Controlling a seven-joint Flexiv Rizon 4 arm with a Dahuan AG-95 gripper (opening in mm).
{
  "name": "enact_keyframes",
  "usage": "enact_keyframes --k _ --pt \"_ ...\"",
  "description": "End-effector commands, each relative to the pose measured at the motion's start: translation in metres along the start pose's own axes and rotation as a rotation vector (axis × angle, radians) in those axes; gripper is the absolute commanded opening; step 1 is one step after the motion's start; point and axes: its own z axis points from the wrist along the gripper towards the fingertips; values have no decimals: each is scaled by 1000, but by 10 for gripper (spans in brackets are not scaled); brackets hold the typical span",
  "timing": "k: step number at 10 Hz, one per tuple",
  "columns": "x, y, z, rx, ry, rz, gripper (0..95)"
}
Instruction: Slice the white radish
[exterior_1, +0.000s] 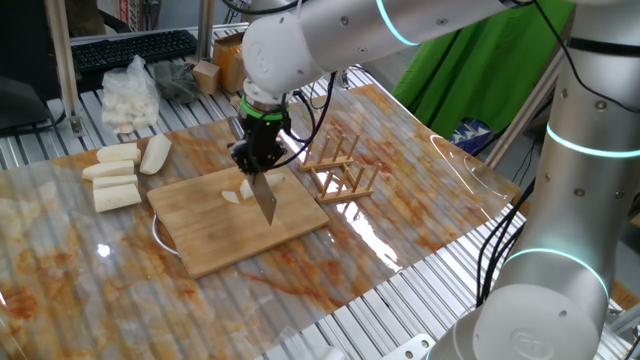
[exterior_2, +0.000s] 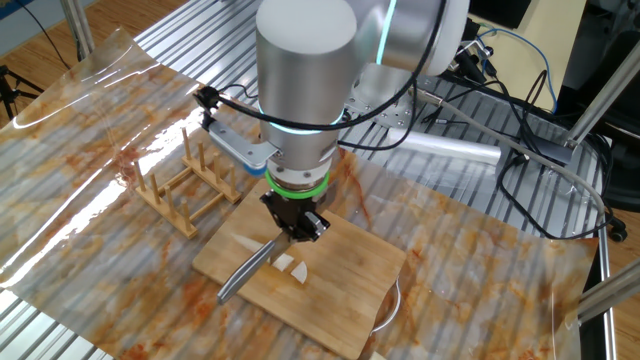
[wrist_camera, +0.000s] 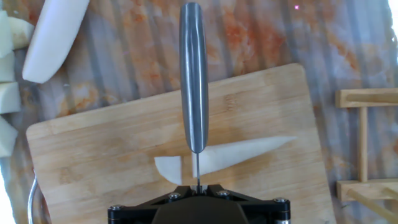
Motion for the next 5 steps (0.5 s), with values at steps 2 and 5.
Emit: enact_keyframes --k 2,5 --pt "-2 -3 2 -5 -1 -12 0" --pt "-1 -2 3 2 -3 -22 0"
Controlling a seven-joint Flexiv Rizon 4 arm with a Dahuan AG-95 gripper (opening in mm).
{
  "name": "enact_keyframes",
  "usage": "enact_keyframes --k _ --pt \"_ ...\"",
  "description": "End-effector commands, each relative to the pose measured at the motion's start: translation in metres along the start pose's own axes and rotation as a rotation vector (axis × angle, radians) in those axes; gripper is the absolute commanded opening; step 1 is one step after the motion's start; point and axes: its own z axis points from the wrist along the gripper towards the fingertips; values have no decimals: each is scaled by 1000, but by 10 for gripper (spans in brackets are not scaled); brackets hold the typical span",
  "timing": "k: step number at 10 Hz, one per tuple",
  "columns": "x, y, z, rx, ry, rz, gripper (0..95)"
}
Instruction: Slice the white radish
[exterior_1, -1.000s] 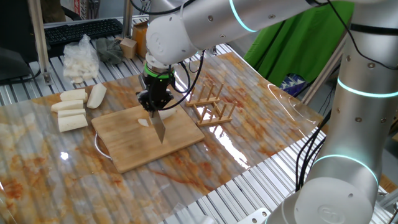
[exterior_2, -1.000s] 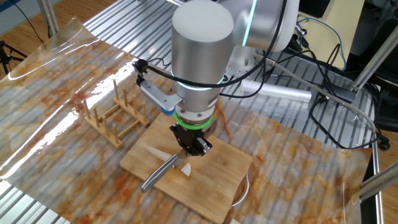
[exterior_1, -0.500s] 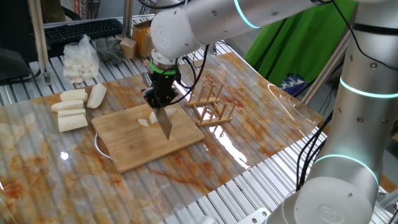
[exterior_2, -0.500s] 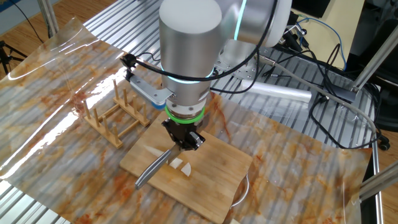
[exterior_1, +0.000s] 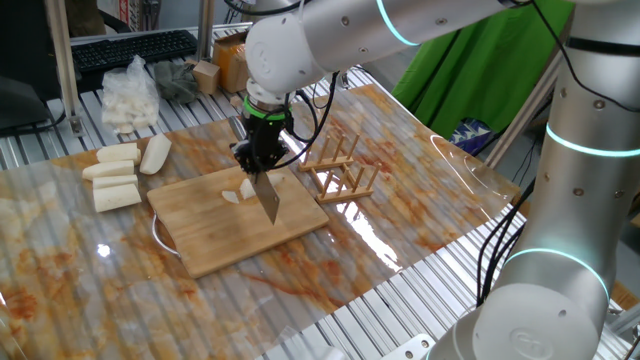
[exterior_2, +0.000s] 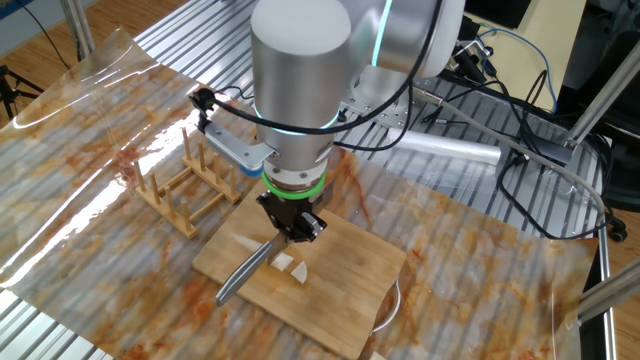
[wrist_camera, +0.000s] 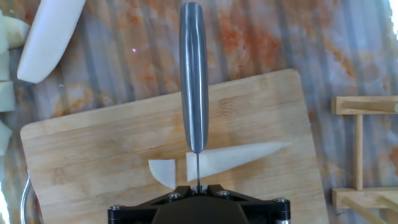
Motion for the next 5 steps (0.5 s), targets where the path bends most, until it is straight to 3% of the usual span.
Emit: enact_keyframes --k 1,5 --pt "0 -1 2 4 -2 -2 0" --pt "0 1 20 -11 -9 -1 0"
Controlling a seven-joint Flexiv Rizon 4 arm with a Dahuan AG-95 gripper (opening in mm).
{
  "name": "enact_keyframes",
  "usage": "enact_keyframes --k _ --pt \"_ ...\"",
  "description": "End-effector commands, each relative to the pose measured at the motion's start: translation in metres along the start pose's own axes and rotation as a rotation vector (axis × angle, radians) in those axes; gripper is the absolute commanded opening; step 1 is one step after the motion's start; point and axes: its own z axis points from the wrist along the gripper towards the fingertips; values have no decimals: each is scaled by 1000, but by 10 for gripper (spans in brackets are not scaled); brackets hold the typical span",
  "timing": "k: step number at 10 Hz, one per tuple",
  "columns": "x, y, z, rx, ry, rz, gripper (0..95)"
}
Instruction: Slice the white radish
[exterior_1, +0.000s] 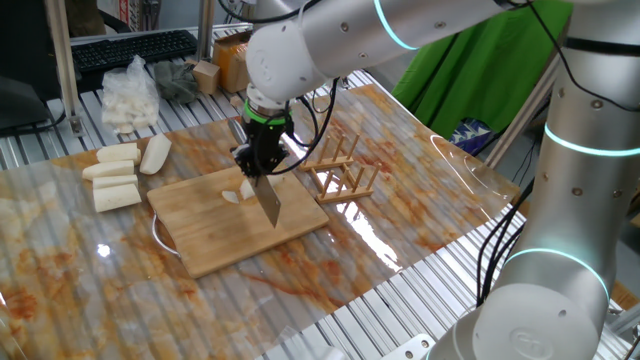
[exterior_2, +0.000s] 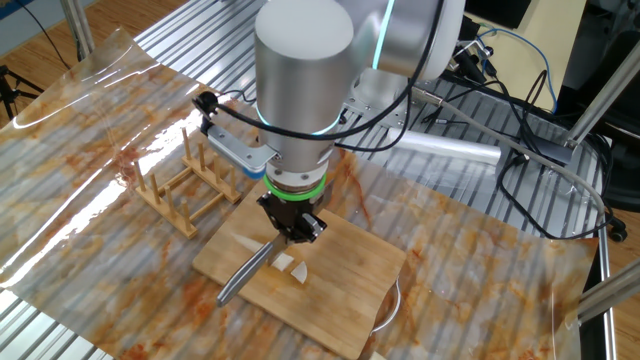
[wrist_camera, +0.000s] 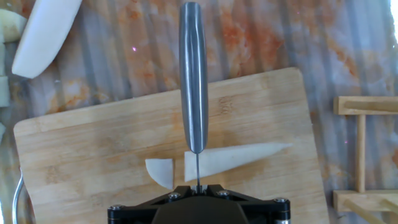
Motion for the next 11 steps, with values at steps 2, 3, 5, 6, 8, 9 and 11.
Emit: enact_keyframes --k 2,3,5,6,8,9,11 --pt "-3 4 12 8 -3 4 0" --pt "-3 4 12 10 -1 4 0" --pt "-2 4 12 11 0 5 0" --pt "-2 4 13 10 0 6 0" --pt "-4 5 21 9 -1 7 0" --pt "-5 4 29 3 -5 7 0" --pt "-4 6 41 -1 -13 12 0"
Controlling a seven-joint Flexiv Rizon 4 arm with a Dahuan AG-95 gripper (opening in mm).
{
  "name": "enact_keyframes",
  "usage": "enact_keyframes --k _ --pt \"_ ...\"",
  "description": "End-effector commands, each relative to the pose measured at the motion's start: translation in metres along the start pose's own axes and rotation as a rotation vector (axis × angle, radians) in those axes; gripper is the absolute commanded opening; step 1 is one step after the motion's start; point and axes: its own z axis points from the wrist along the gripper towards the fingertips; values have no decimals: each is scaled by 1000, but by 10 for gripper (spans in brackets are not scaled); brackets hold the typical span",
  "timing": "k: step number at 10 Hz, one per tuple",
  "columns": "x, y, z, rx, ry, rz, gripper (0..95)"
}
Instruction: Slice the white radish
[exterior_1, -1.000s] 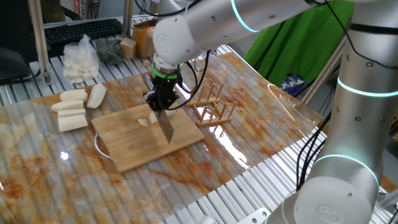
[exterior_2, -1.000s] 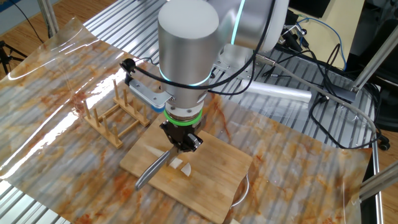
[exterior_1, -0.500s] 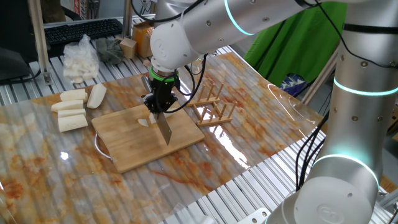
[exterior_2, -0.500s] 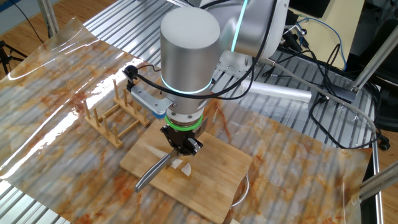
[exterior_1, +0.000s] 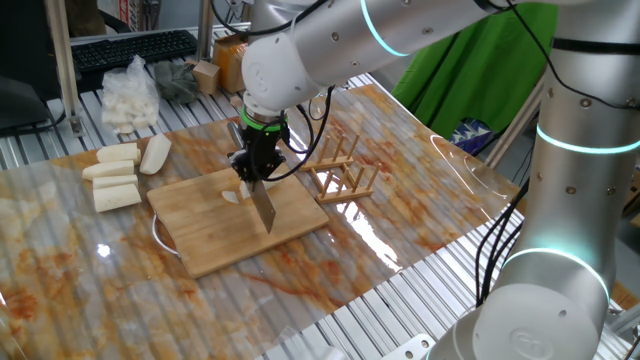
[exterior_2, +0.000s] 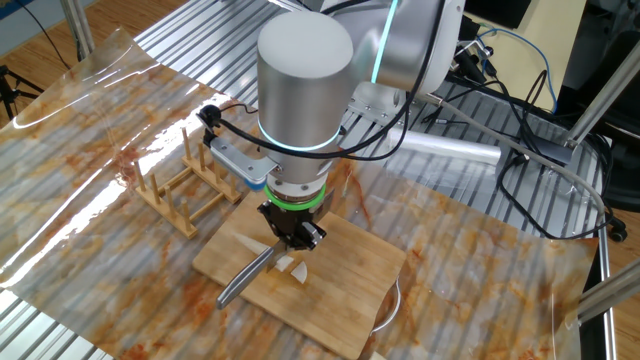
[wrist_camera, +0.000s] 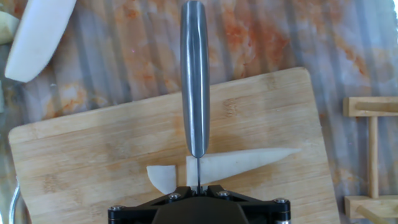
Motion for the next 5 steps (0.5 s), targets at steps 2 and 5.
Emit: enact_keyframes --k 2,5 --pt "1 2 32 0 -8 3 0" --pt "0 2 36 -5 -8 2 0"
